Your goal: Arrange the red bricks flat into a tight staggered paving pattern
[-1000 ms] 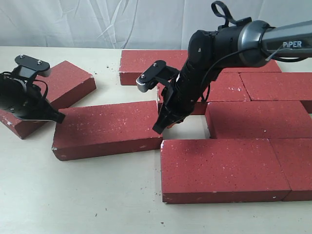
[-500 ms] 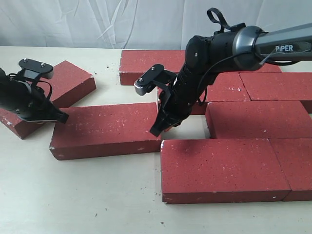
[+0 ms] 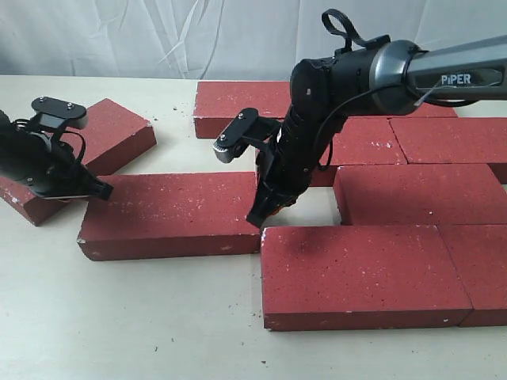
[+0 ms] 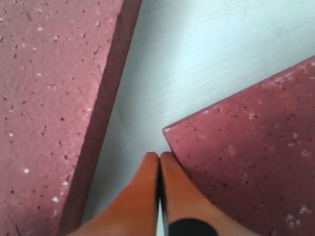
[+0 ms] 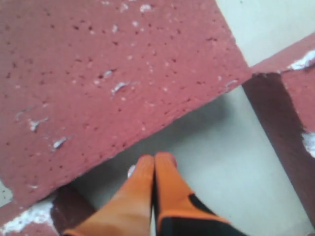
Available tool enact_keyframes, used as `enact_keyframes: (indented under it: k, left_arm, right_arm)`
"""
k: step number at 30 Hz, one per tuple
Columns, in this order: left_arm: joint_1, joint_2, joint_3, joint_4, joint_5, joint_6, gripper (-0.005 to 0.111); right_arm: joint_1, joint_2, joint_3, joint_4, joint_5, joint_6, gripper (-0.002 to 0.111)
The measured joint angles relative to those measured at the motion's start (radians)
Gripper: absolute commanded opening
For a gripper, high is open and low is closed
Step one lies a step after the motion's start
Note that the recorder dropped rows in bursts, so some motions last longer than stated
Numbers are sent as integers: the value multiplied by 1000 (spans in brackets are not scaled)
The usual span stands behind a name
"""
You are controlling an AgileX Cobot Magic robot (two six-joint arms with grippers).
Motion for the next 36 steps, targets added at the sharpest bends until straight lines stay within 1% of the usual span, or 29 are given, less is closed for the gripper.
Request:
enact_keyframes:
  k: [1, 5, 8, 10, 13, 14, 15, 18, 21, 25, 30, 36]
  left_arm:
    - [0, 0, 0, 0, 2, 0, 0]
    - [0, 0, 0, -2, 2, 0, 0]
    - [0, 0, 0, 25, 10, 0, 0]
    - [0, 0, 0, 37, 23, 0, 0]
    - [0, 0, 0, 82, 80, -2, 0]
    - [0, 0, 0, 86, 94, -2, 0]
    - [0, 0, 0, 86, 94, -2, 0]
    - [0, 0, 0, 84, 96, -2, 0]
    - [0, 0, 0, 78, 71, -2, 0]
    - [0, 0, 0, 26, 23, -2, 0]
    - [0, 0, 0, 16, 10, -2, 0]
    - [0, 2, 0, 15, 5, -2, 0]
  right_arm:
    - [0, 0, 0, -37, -2, 33, -1]
    - [0, -14, 0, -68, 16, 60, -1]
    - [0, -95, 0, -72, 103, 77, -1]
    - [0, -154, 16, -67, 118, 86, -1]
    - [0, -180, 37, 37, 152, 37, -1]
    - [9, -180, 37, 134, 176, -44, -1]
    - [19, -180, 37, 186, 190, -101, -1]
    - [61, -159, 37, 251, 203, -199, -1]
    - [105, -110, 37, 234, 187, -224, -1]
    - [145, -55, 27, 187, 177, -233, -1]
    - [155, -24, 3, 151, 134, -233, -1]
    - [155, -7, 0, 67, 74, -177, -1]
